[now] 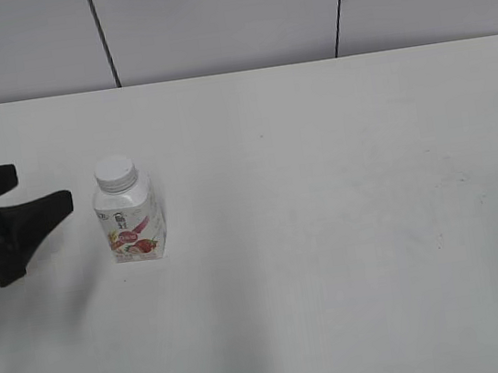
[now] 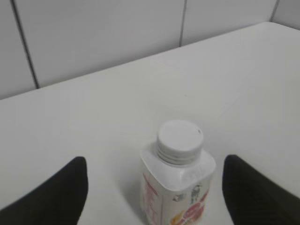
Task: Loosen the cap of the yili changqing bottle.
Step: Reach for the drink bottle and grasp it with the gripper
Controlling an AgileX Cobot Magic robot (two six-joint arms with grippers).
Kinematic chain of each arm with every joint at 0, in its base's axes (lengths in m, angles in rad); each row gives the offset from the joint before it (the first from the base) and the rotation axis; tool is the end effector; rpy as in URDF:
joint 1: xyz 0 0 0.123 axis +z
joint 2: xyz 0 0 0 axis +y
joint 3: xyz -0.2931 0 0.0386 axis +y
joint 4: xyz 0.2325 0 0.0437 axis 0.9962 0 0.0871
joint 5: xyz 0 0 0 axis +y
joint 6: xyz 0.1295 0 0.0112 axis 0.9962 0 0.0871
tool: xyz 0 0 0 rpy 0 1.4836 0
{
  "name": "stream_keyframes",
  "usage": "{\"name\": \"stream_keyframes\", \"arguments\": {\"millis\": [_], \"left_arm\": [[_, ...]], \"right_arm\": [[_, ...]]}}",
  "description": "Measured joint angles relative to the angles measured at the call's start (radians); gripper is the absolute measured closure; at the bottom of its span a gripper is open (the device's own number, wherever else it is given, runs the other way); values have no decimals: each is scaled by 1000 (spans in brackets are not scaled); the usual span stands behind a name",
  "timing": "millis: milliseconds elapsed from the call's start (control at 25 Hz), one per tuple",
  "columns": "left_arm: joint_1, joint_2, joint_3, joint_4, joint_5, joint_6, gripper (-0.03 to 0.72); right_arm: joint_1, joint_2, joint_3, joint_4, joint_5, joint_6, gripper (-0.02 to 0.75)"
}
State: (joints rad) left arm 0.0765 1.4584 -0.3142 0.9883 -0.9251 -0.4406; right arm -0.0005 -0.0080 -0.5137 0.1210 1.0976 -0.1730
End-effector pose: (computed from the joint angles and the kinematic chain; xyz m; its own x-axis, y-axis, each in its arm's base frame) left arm 0.2356 -0.0688 0.1848 -0.2320 0.2028 -0.9513 0.6458 0.7635 0.0052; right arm 0.0006 0.0140 0.2526 -0.4525 -0.1165 -0.8841 -0.1487 0.9874 -0.0540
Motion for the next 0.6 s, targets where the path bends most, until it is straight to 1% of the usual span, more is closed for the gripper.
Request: {"name": "stream_keyframes", "arguments": {"millis": [120,240,320,360,440,520,600], "left_arm": [[67,90,0,121,-70,-1,147],[113,131,-1,152,-78,8,147],[129,146,-9,165,-107,18,147],[139,157,-24,205,-132,21,147],[166,189,-79,328,-183,26,147],[184,242,-138,466,-223,4,147],[190,295,-195,554,-249,-13,147]], "right_arm": [[0,0,0,0,0,0,258],[0,0,0,0,0,0,258],[0,0,0,0,0,0,258],[0,0,0,0,0,0,258],[0,0,0,0,0,0,258],[0,0,0,0,0,0,258],[0,0,0,0,0,0,258]]}}
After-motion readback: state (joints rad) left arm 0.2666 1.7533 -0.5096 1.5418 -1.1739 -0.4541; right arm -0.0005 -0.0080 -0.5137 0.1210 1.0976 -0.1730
